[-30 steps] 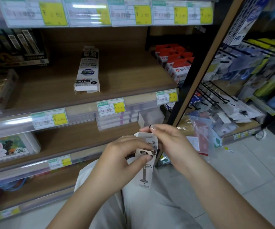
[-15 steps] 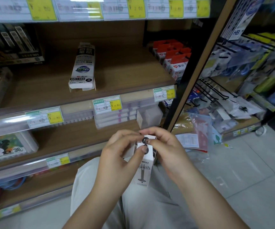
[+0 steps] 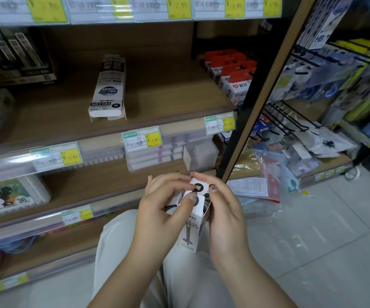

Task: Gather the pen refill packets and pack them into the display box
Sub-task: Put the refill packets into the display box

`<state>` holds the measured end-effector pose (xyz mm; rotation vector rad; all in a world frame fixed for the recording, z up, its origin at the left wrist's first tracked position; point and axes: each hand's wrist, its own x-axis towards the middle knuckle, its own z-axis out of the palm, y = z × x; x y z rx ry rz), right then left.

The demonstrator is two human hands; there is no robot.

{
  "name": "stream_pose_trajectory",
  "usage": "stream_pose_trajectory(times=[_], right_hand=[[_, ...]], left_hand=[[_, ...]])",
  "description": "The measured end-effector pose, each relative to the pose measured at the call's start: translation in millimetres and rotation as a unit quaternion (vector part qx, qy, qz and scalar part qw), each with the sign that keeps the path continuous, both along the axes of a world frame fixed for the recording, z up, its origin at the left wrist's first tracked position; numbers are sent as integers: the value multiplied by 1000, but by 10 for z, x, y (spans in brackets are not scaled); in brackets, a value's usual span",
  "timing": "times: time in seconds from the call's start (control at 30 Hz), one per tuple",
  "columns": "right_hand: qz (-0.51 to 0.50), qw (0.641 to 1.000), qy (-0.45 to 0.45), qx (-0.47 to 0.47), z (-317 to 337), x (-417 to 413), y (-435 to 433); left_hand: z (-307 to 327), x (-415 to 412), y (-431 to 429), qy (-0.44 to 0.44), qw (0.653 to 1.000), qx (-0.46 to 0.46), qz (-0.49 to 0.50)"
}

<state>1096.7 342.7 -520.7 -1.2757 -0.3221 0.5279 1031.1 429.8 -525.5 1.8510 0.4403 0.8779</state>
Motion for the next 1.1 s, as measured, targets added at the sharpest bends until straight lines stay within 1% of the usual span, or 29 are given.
stream_pose_trajectory(times=[0.1, 0.2, 0.27, 0.3, 0.37, 0.4, 0.47, 0.57, 0.63, 0.7, 0.8, 0.83, 1.0, 1.1], right_hand=[[-23, 999, -16, -15, 3, -30, 15], [-34, 998, -49, -35, 15, -20, 34], [-36, 997, -44, -42, 17, 7, 42], [-38, 998, -40, -44, 16, 23, 45], [-40, 998, -35, -43, 15, 38, 49], [-42, 998, -32, -42, 7, 38, 58], [-47, 998, -27, -41, -4, 14, 84], [-64, 997, -29, -39, -15, -30, 165], [-72, 997, -18, -25, 2, -34, 215], [-81, 997, -10, -11, 15, 10, 253], [-78, 997, -21, -5, 11, 95, 311], [-73, 997, -26, -8, 3, 111, 322], [-51, 998, -18, -16, 16, 257, 305], [14, 999, -43, -26, 65, 376, 304]], left_hand=[[11, 56, 89, -1, 1000, -2, -21], [50, 104, 173, 12, 998, -38, -46], [65, 119, 219, 54, 995, -68, -37], [60, 124, 235, 90, 992, -86, -19], [80, 144, 230, 156, 975, -157, 35], [85, 147, 207, 153, 966, -201, 51], [77, 163, 118, 92, 959, -260, 70], [73, 197, -19, 39, 963, -251, 92], [88, 236, -13, 15, 971, -225, 79], [124, 295, 43, 13, 982, -181, 53], [134, 369, 161, 23, 993, -114, 33], [120, 379, 191, 26, 994, -104, 23], [117, 407, 275, 18, 989, -145, -37], [155, 395, 282, 6, 979, -185, -81]])
